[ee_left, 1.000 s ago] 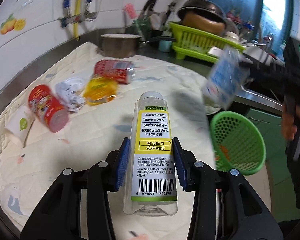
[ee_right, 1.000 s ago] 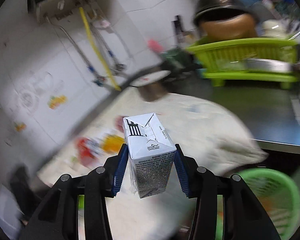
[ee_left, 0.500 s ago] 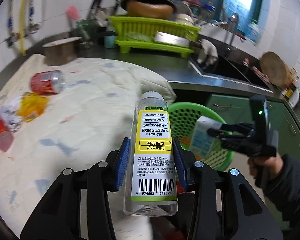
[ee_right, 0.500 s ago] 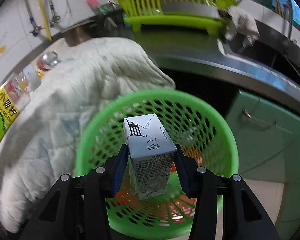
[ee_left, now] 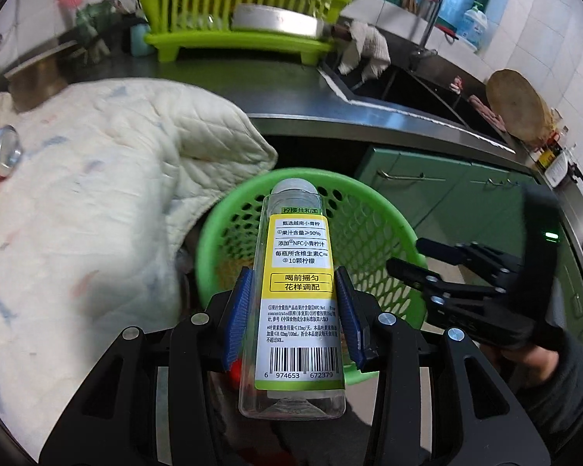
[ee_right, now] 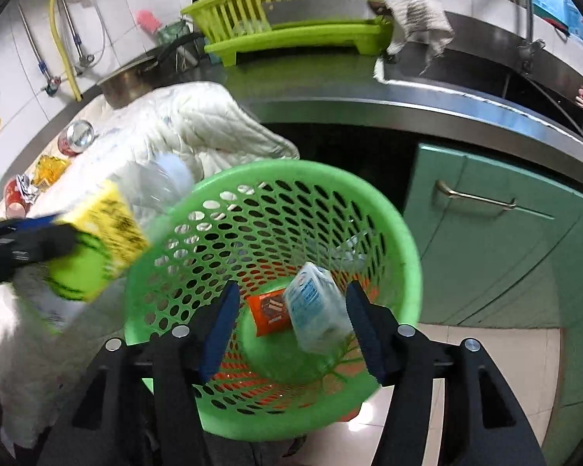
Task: Collect trash
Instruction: 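Drop the milk carton in the basket with right tool while left drops the bottle, then return both tools to the mat and grasp the white paper cup with the left tool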
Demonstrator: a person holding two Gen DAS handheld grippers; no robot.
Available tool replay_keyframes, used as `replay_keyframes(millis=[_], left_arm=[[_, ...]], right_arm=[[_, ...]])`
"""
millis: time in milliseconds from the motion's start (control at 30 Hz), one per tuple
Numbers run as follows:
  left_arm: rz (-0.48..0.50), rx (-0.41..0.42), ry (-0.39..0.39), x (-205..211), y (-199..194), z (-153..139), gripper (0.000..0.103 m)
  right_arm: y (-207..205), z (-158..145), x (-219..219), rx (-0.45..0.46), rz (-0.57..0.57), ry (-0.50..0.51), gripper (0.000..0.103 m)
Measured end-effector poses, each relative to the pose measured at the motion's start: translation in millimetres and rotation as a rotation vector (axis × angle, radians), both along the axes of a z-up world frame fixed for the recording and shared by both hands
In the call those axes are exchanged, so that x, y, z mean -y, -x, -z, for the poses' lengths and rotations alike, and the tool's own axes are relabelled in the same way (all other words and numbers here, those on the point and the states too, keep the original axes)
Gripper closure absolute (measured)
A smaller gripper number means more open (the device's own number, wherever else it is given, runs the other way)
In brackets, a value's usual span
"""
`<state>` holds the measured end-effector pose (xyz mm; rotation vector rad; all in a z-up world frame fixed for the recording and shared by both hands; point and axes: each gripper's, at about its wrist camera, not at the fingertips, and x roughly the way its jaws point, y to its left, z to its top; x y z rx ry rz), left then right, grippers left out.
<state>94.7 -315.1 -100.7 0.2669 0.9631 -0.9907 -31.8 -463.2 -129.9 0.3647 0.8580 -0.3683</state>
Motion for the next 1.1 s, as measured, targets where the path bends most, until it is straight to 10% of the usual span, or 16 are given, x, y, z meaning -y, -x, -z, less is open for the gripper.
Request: replay_keyframes(millis=[500,1100], left_arm=[[-0.003,-0.077,-0.076,44.2,-3.1,44.6,0.058],[-0.124,0.015,0.03,-36.8,-15.9,-30.7,0.046]], right_arm=[[34.0,-28.7,0.3,0.09,0.024,-0.005,0.036],[8.4,-61.5,-39.8,0.145,-0.096,0.037,0.031]])
